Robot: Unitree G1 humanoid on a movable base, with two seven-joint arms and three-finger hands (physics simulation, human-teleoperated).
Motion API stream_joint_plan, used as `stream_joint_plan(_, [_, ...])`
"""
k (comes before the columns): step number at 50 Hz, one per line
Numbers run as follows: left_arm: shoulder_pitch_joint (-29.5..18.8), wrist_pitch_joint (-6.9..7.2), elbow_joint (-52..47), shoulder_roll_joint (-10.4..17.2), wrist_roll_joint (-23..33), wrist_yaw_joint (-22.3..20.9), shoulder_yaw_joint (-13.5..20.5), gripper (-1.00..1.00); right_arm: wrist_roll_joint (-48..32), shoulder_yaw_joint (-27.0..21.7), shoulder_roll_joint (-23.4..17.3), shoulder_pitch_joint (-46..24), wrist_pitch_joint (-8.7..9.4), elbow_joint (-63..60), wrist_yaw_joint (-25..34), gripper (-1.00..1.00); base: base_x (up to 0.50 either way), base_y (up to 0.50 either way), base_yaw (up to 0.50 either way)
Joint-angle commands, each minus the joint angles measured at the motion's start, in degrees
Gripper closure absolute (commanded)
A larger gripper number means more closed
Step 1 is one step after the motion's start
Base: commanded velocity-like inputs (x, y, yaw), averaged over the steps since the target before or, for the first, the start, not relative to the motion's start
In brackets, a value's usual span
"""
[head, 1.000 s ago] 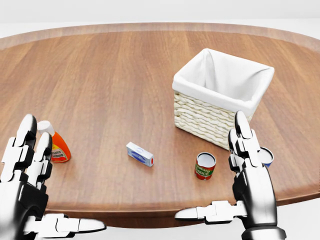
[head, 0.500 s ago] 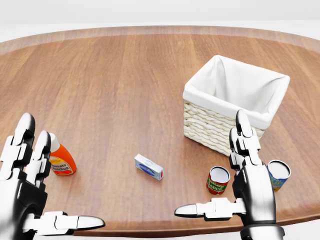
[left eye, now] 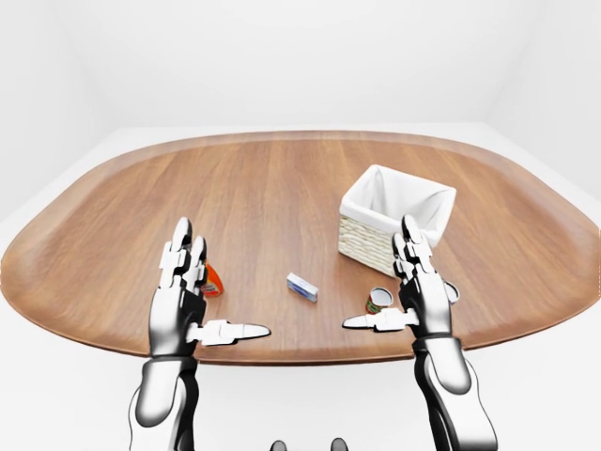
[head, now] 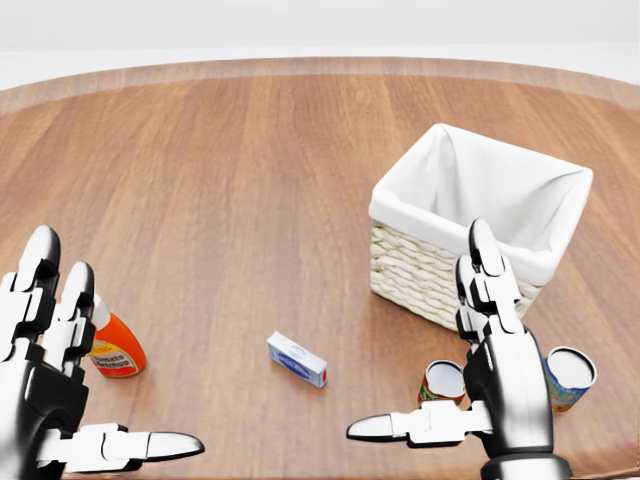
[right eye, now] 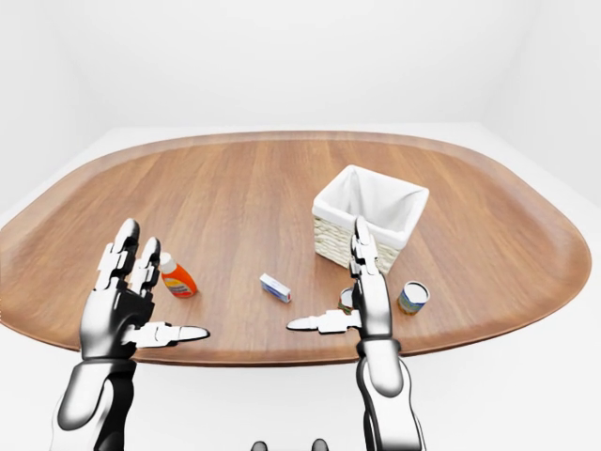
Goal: Pick up the ketchup, and put it in the basket.
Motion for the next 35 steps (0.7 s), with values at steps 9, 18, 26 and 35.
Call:
stream_joint_plan(9, [0.04, 0.00, -0.29, -0.13, -0.62, -0.26, 0.33, -1.00, -0.25, 0.89, -0.17, 0.47, 0.00, -1.29, 0.50, -1.00, 0.50, 0.00, 0.00])
stream_joint_plan(18, [-0.21, 0.00, 0.08, 0.02, -0.12, -0.17, 0.05, -1.00, -0.04, 0.51, -0.04, 0.14, 0.00, -0.62, -0.01, -1.00, 0.28, 0.00, 0.00])
stream_joint_plan(26, [0.02, 0.00, -0.65, -0.09, -0.45, -0.19, 0.39, -1.00, -0.28, 0.74, -0.12, 0.27, 0.00, -0.47, 0.03, -1.00, 0.00, 0.00, 0.00])
stream_joint_plan(35, [-0.05, 0.00, -2.53, -0.15, -0.93, 0.08, 2.67, -1.00, -0.14, 0.83, -0.17, 0.64, 0.00, -1.11, 0.21, -1.00, 0.00, 0.00, 0.00])
